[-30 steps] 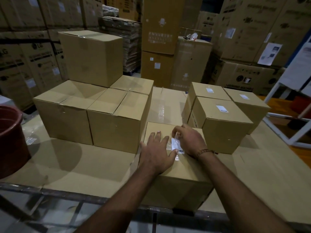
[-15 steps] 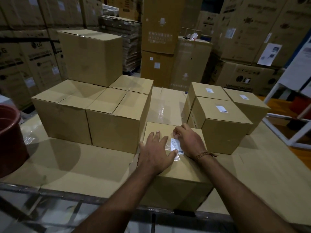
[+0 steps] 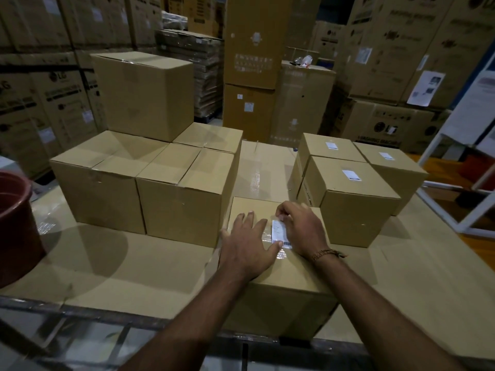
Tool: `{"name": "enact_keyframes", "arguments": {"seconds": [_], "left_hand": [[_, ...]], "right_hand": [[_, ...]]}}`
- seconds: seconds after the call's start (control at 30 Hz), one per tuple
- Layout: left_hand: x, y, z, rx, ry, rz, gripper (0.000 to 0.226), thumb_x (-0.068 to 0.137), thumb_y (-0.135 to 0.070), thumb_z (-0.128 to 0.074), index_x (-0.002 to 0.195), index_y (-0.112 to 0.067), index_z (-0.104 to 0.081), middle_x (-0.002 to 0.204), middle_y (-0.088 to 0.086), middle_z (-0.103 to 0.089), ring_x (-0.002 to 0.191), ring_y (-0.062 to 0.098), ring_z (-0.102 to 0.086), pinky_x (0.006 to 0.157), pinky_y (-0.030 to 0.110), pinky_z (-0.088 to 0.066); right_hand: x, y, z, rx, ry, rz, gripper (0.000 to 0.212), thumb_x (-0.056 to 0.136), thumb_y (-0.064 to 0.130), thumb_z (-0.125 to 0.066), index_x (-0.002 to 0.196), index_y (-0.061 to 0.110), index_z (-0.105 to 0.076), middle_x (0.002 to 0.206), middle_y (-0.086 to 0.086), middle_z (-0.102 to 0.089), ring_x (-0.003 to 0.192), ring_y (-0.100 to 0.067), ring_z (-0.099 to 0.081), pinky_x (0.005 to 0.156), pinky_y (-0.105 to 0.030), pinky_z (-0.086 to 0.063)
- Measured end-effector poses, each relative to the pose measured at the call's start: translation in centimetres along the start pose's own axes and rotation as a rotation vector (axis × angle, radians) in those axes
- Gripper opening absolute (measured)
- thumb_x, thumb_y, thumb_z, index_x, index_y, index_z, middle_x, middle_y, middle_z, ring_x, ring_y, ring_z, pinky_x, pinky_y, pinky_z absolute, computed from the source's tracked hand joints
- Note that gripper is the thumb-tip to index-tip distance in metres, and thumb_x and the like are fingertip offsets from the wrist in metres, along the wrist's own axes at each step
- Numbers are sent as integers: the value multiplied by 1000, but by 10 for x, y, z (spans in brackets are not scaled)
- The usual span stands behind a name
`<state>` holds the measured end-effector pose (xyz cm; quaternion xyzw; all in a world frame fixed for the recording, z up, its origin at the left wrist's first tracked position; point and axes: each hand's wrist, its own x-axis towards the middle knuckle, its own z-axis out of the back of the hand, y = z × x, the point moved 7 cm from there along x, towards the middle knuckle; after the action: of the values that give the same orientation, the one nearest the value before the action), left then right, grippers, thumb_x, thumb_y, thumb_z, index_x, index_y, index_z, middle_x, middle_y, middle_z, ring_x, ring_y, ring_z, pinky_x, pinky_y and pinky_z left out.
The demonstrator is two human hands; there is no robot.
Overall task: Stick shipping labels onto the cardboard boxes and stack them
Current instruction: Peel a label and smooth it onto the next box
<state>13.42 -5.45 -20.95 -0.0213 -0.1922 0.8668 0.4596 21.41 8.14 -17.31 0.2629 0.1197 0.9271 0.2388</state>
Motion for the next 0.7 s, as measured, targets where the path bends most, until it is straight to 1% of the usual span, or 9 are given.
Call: {"name": "enact_keyframes", "arguments": {"seconds": [0.07,0.17,0.3,0.37,0.43,0.5,0.57,0.63,0.7], "left_hand": [[0,0,0,-4,2,-3,81,95,-80,-35,163,-35,-30,175,-1,-17,161,25,-11,120,66,-22],[0,1,0,-11,-6,-5,80,96,-78,-35,163,-35,-30,175,-1,-17,161,24,-10,119,65,-22],[0,1,-1,-9,0,-1,80,95,-79,-34,163,-35,-29,175,-2,-16,161,24,-10,120,65,-20],[1,0,-1,-2,-3,-2,81,95,-80,-33,162,-35,-30,175,-2,-16,161,24,-10,120,65,-21],[1,0,-1,-1,-3,-2,81,95,-80,-33,162,-35,-30,175,-1,-17,161,24,-10,119,65,-21],[1,0,-1,1,-4,-5,80,95,-79,-33,162,-35,-30,175,-1,-17,161,24,-10,120,65,-22],[0,-1,-1,3,-4,-11,80,95,-79,-33,162,-35,-30,175,-1,-17,161,24,-10,119,66,-21],[0,0,-1,3,-3,-14,81,95,-79,-33,162,-35,-29,175,-1,-17,161,24,-11,120,66,-21],[1,0,-1,3,-4,-14,81,95,-80,-33,163,-35,-29,175,-1,-17,161,25,-11,120,66,-22]], "right_hand": [[0,-8,0,76,-16,-47,19,103,21,-59,107,38,-64,95,13,-63,97,-14,-57,72,-37,-54],[-2,-19,1,438,13,-186,40,101,12,-68,133,37,-66,97,9,-68,93,-11,-68,81,-37,-63],[-10,-35,3,820,37,-355,64,93,4,-79,146,33,-59,126,0,-67,105,-21,-71,88,-43,-65],[-16,-42,0,929,71,-431,76,88,-4,-81,153,24,-52,133,-6,-64,106,-19,-68,87,-36,-64],[-18,-47,-1,946,82,-469,81,84,-10,-82,153,18,-50,132,-11,-64,97,-14,-66,78,-29,-62],[-17,-50,-3,915,94,-500,80,82,-11,-83,150,17,-51,127,-12,-66,92,-12,-64,74,-30,-60],[-15,-52,-6,845,107,-533,72,84,-7,-84,145,14,-54,117,-8,-65,90,-13,-62,82,-29,-60],[-11,-56,-9,685,108,-544,55,87,4,-86,137,8,-64,112,-6,-69,95,-15,-66,93,-31,-59],[-7,-54,-9,520,94,-520,32,88,11,-85,119,8,-77,106,-3,-76,97,-16,-71,98,-35,-59]]}}
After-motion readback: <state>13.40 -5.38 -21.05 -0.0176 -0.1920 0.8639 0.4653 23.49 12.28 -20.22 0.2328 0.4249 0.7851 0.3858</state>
